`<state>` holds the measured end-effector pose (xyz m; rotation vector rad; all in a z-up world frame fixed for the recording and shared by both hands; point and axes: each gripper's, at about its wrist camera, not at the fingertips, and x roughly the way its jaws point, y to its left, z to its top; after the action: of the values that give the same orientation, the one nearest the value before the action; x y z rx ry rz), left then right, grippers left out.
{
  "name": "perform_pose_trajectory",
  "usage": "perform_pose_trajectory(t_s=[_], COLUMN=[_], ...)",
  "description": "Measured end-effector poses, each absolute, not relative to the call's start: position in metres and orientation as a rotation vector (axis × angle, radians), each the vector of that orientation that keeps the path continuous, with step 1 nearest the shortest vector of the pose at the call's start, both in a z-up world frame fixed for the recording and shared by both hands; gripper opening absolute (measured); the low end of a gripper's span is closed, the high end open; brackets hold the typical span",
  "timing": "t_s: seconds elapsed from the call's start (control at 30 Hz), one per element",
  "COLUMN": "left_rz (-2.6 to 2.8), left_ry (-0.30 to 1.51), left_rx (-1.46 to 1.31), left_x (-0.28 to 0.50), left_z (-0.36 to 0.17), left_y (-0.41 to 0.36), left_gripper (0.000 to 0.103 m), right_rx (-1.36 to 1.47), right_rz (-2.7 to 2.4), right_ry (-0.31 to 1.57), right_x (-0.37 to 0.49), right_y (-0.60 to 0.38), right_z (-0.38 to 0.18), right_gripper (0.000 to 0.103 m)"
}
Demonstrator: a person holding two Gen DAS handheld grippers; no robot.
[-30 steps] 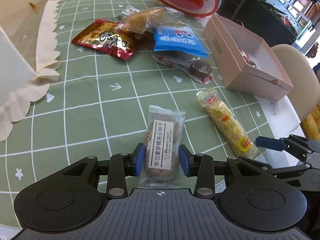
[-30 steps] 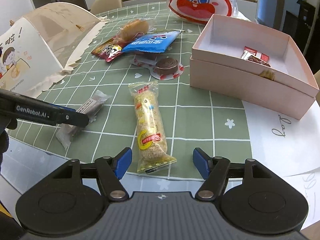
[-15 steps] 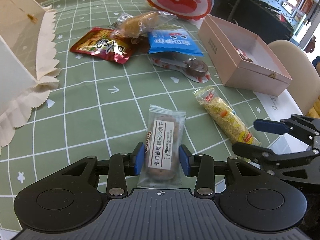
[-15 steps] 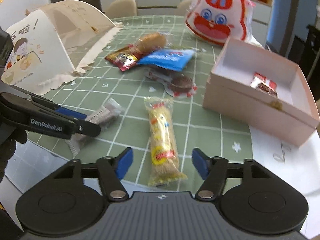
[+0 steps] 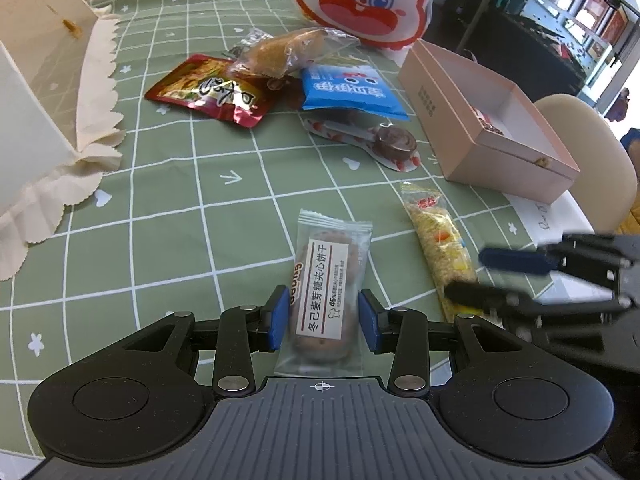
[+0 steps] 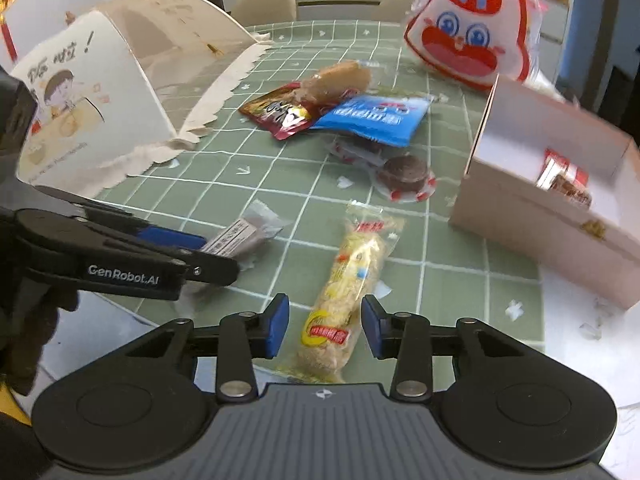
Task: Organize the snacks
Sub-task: 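Grasp the yellow wafer roll with the right tool while the left tool holds the biscuit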
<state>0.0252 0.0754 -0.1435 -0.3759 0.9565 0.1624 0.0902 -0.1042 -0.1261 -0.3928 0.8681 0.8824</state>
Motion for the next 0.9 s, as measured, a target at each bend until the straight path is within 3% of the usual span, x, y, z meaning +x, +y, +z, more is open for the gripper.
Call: perform_pose_trajectory(t_s=[0.27,0.37,0.9], left_rz=[0.164,0.161,0.107], left_ry=[0.955,0.954,0.968], left_rx=[-0.346,-0.339,-0.362], left_x=[0.025,0.025,0.018], left_z=[-0.144,-0.144,-0.139], left_y=[0.072,0.071,0.068], left_gripper=[0.043,0.043,0.04], right_rx=[-0.325,-0.347,-0.276], right_rz=[0.802,0.826,0.773], right_ry=[0.941,0.932,0.914], right_x=[0.122,0.112,0.093], right_y=[-0.088,-0.091,-0.147], right_z=[-0.137,-0.131,-0.086], right_gripper=[0.04,0.028,0.026])
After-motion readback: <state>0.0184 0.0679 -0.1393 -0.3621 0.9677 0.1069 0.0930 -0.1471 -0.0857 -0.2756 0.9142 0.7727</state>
